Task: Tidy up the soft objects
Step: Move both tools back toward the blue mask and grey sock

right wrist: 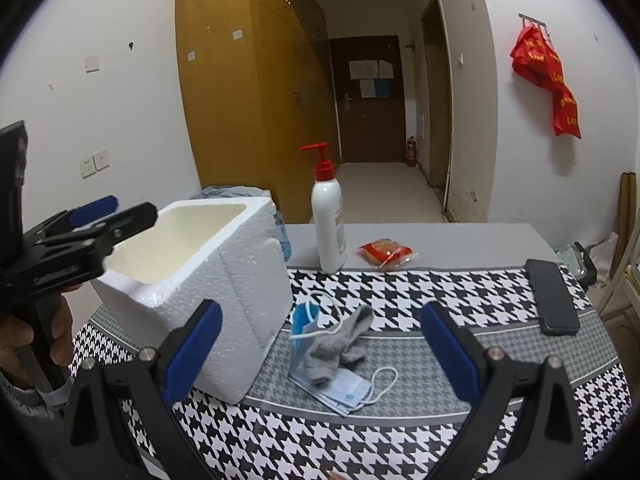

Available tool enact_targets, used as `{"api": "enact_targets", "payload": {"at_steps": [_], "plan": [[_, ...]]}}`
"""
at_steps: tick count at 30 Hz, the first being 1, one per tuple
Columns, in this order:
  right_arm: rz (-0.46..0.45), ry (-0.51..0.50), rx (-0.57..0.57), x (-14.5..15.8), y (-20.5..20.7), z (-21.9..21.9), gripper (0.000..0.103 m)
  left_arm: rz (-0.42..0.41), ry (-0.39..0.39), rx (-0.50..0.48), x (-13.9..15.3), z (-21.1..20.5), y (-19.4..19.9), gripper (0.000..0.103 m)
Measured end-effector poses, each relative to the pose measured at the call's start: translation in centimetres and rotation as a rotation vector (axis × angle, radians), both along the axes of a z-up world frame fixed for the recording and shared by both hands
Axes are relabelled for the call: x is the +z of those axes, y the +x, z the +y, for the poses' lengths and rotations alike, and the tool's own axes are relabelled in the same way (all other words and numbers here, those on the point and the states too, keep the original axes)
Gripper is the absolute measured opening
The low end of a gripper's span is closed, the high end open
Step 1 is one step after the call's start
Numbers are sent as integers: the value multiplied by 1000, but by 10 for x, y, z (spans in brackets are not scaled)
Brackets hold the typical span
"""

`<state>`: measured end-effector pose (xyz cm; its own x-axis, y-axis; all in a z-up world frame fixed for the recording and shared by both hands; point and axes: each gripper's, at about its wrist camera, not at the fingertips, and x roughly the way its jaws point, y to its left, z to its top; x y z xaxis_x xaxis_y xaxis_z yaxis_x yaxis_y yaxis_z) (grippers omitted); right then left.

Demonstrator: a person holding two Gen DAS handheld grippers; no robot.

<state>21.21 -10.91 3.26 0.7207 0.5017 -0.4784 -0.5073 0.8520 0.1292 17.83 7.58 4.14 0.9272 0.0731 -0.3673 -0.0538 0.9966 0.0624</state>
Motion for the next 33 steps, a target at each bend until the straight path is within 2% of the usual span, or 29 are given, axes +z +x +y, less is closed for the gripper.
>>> {"api": "enact_targets", "payload": {"at_steps": [19,33], "plan": [[-16,7,-40,2,-17,-40,101,-26,-13,-68,10,-45,-14,102],[-28,29,-76,1,-24,-72,101,-15,6,-132,8,-80,-15,102]]}}
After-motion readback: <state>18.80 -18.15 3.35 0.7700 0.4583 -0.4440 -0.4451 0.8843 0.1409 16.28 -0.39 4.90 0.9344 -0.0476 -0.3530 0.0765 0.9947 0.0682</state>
